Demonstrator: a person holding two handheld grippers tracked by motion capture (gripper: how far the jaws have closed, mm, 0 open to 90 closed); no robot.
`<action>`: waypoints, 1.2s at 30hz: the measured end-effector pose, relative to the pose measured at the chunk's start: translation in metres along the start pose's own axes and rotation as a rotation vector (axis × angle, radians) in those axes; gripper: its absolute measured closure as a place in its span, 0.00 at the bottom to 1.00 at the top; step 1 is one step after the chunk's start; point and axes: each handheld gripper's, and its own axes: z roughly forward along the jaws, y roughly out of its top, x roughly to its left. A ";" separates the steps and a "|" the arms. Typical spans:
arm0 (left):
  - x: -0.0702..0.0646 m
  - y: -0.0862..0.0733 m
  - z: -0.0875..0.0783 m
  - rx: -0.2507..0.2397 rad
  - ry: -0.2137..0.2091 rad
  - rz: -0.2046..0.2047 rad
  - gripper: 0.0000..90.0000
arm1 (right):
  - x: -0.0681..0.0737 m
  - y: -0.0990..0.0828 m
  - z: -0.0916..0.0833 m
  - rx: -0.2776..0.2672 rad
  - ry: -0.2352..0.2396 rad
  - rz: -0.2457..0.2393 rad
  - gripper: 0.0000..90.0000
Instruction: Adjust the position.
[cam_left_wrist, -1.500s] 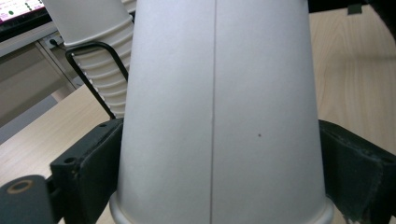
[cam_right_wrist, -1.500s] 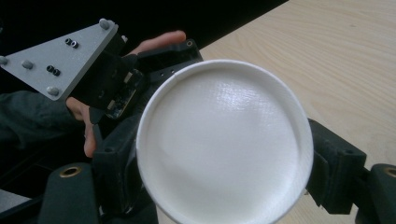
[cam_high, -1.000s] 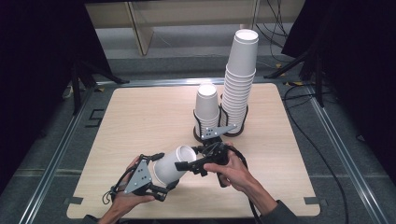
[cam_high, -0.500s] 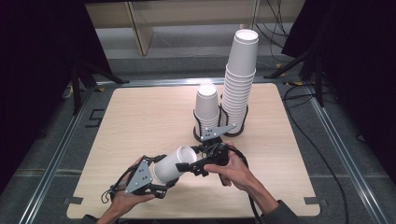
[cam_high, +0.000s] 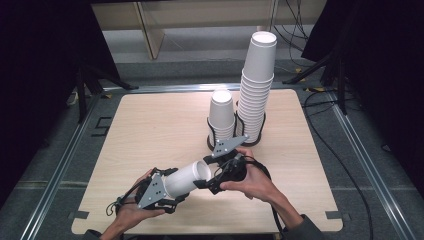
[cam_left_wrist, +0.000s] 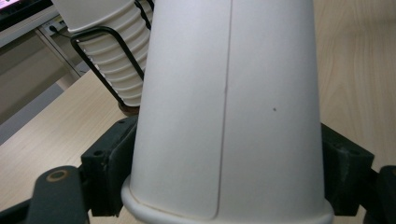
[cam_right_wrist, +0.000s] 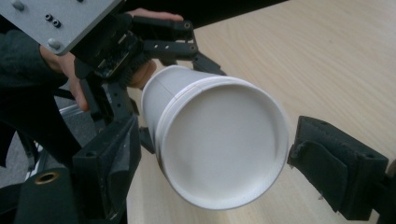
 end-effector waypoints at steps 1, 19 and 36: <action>-0.001 0.000 0.001 -0.002 -0.003 -0.001 0.22 | 0.000 -0.001 0.002 -0.003 -0.001 -0.002 0.18; -0.006 0.002 0.003 0.060 -0.052 0.066 0.21 | -0.003 -0.010 0.023 0.074 0.086 0.034 0.23; -0.003 -0.002 0.004 -0.093 -0.037 -0.050 0.07 | -0.015 -0.012 0.011 -0.045 0.171 0.159 0.29</action>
